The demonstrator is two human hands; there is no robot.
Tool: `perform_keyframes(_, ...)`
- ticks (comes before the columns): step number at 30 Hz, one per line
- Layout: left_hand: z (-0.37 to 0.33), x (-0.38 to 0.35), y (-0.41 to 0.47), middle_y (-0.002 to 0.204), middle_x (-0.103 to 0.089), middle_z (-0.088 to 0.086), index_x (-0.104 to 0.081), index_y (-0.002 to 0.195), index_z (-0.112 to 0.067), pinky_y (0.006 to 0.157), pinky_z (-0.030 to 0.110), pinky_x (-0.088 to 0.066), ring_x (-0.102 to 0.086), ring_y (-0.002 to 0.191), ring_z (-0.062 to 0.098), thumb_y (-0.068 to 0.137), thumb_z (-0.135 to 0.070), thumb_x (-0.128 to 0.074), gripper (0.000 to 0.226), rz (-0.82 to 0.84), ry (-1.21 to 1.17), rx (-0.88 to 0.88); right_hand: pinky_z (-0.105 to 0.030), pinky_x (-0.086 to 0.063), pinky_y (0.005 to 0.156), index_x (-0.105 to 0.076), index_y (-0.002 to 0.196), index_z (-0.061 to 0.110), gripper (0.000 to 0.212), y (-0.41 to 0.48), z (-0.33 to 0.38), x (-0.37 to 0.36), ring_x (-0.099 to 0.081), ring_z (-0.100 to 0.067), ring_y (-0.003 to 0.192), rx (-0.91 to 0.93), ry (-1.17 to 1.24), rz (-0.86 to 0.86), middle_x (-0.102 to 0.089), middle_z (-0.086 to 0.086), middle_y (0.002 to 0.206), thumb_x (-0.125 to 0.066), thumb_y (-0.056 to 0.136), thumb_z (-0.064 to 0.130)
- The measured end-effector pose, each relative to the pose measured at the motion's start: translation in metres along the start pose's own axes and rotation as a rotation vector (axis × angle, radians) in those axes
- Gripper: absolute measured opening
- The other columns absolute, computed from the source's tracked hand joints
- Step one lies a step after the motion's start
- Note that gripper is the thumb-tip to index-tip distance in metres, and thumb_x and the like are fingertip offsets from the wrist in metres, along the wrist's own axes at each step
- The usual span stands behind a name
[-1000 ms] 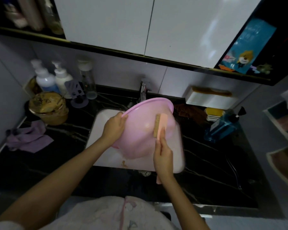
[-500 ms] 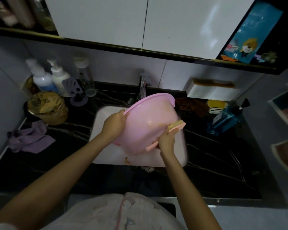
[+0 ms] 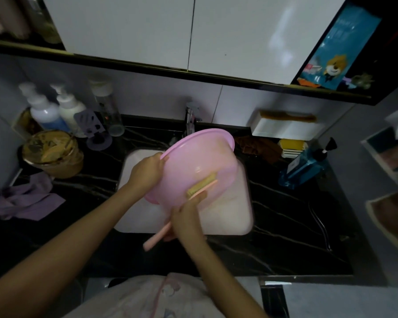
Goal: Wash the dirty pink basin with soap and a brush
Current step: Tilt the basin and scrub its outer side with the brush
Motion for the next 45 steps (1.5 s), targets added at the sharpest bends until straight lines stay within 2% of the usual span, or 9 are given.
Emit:
perform_keyframes(5,-0.004,-0.004,0.0,0.109,-0.065,0.02,-0.059,0.112,-0.009,0.082,0.04,-0.044,-0.058,0.101,0.038,0.1,-0.038,-0.03,0.042,0.002,0.011,-0.006,-0.048,-0.056,0.063,0.019,0.144,0.033,0.068,0.059,-0.026,0.037,-0.062,-0.035,0.079,-0.287,0.147,-0.151,-0.06,-0.02,0.101,-0.031,0.099,0.032)
perform_keyframes(15,0.006,-0.002,0.001,0.116,-0.063,0.02,-0.058,0.12,-0.01,0.086,0.039,-0.042,-0.056,0.106,0.038,0.101,-0.036,-0.031,0.042,0.022,-0.045,0.025,-0.018,-0.048,0.049,0.02,0.146,0.023,0.065,0.063,-0.016,0.04,-0.051,-0.017,0.055,-0.168,0.065,-0.196,-0.055,-0.005,0.074,-0.028,0.102,0.024)
perform_keyframes(20,0.012,0.003,0.004,0.111,-0.064,0.022,-0.06,0.112,-0.006,0.086,0.041,-0.044,-0.057,0.103,0.038,0.099,-0.039,-0.029,0.047,-0.007,-0.072,0.036,-0.027,-0.055,0.057,0.048,0.125,0.017,0.096,0.017,-0.011,-0.033,-0.059,-0.015,0.058,-0.084,-0.099,0.116,-0.058,-0.007,0.077,-0.043,0.095,0.008)
perform_keyframes(25,0.008,0.004,0.008,0.106,-0.064,0.023,-0.061,0.104,-0.003,0.082,0.04,-0.042,-0.057,0.099,0.038,0.101,-0.031,-0.034,0.039,-0.006,-0.052,0.041,-0.034,-0.053,0.06,-0.035,0.132,0.008,0.046,0.048,-0.025,0.024,-0.051,-0.024,0.059,-0.277,0.2,-0.165,-0.058,-0.013,0.079,-0.02,0.103,0.041)
perform_keyframes(29,0.01,0.002,0.005,0.108,-0.064,0.02,-0.06,0.108,-0.006,0.083,0.04,-0.043,-0.057,0.1,0.037,0.101,-0.033,-0.032,0.04,-0.028,-0.038,0.036,-0.037,-0.055,0.061,0.038,0.137,0.011,0.085,0.019,-0.024,-0.038,-0.059,-0.025,0.068,-0.199,-0.042,0.123,-0.062,-0.017,0.097,-0.038,0.097,0.012)
perform_keyframes(33,0.008,0.003,0.008,0.11,-0.064,0.02,-0.059,0.111,-0.006,0.084,0.04,-0.043,-0.057,0.102,0.038,0.101,-0.035,-0.03,0.042,-0.02,0.0,0.034,-0.035,-0.051,0.061,-0.018,0.142,-0.005,0.053,0.039,-0.028,-0.014,-0.058,-0.027,0.073,-0.197,-0.037,0.053,-0.06,-0.023,0.105,-0.038,0.094,0.004)
perform_keyframes(37,0.006,0.001,0.004,0.112,-0.062,0.022,-0.058,0.111,-0.004,0.084,0.04,-0.041,-0.056,0.103,0.038,0.101,-0.034,-0.031,0.042,-0.025,0.013,0.052,-0.037,-0.051,0.047,0.036,0.139,0.02,0.084,0.051,-0.009,0.004,-0.052,-0.023,0.052,-0.162,0.047,-0.052,-0.052,-0.01,0.076,-0.036,0.096,0.009)
perform_keyframes(42,0.009,0.01,0.009,0.104,-0.063,0.024,-0.058,0.098,0.0,0.078,0.039,-0.04,-0.056,0.097,0.038,0.101,-0.033,-0.032,0.042,-0.046,0.009,0.024,-0.041,-0.055,0.055,-0.045,0.108,0.008,0.017,0.025,-0.06,-0.036,-0.06,-0.031,0.074,-0.358,-0.015,0.218,-0.052,-0.015,0.087,-0.038,0.094,0.003)
perform_keyframes(45,0.011,0.006,0.007,0.105,-0.063,0.023,-0.058,0.1,-0.001,0.079,0.039,-0.04,-0.057,0.098,0.038,0.101,-0.033,-0.032,0.042,-0.049,0.007,0.032,-0.035,-0.052,0.053,-0.003,0.148,0.01,0.066,0.051,-0.025,0.008,-0.06,-0.027,0.064,-0.122,0.025,-0.074,-0.053,-0.011,0.073,-0.04,0.093,0.007)
Point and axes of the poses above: each hand's wrist, its own y-axis towards the middle knuckle, its own x-axis out of the back of the hand, z = x × y, the point moved 10 cm from there along y, towards the middle knuckle
